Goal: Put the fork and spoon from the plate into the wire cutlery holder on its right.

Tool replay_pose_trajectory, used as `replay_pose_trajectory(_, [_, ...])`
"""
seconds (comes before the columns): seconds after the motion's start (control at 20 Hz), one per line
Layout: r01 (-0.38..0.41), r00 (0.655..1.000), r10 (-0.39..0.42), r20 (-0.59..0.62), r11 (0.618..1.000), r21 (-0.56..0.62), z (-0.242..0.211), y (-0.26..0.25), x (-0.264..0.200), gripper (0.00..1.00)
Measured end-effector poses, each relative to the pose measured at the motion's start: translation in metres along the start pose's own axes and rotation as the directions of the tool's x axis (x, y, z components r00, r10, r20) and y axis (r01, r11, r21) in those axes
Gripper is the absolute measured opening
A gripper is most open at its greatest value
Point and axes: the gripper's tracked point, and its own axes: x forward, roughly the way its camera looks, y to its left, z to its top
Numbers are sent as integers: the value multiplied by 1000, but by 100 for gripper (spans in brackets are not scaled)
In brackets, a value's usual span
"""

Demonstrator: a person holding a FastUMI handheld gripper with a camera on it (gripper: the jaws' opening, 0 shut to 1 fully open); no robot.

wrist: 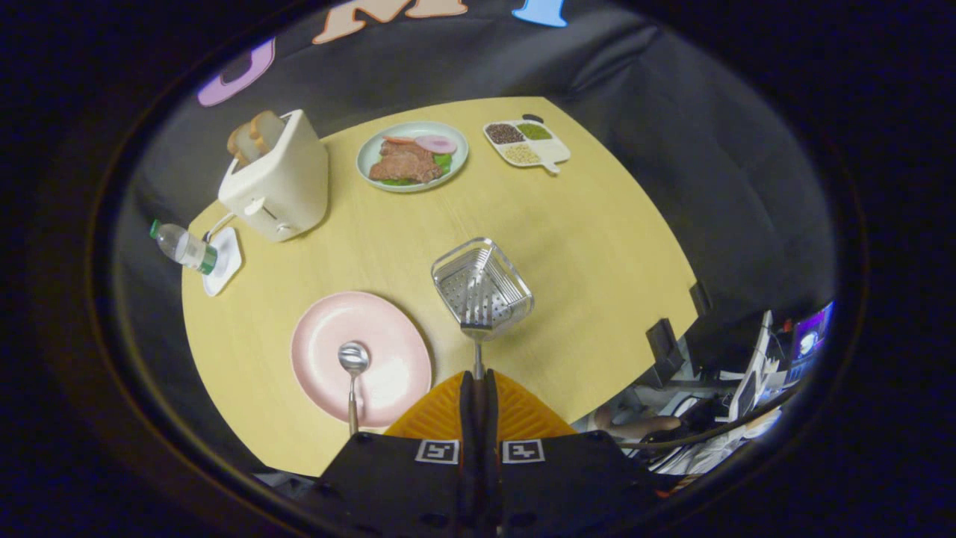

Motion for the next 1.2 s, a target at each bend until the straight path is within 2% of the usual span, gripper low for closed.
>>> replay_pose_trajectory(0.3, [-45,995,43,-86,999,-23,21,-3,43,7])
replay_pose_trajectory(0.55, [-39,991,27,-131,995,-92,24,-6,67,7])
replay_pose_trajectory(0.75, [-34,992,19,-125,993,-114,27,-10,72,14])
replay_pose_trajectory(0.8, [-2,993,-13,-114,991,-131,27,-18,70,20])
replay_pose_trajectory(0.85, [18,994,-34,-102,989,-148,29,-28,69,40])
replay_pose_trajectory(1.0, [18,998,-25,-65,994,-106,33,-30,51,100])
replay_pose_trajectory(1.2, [93,995,-95,-12,987,-129,34,-44,22,100])
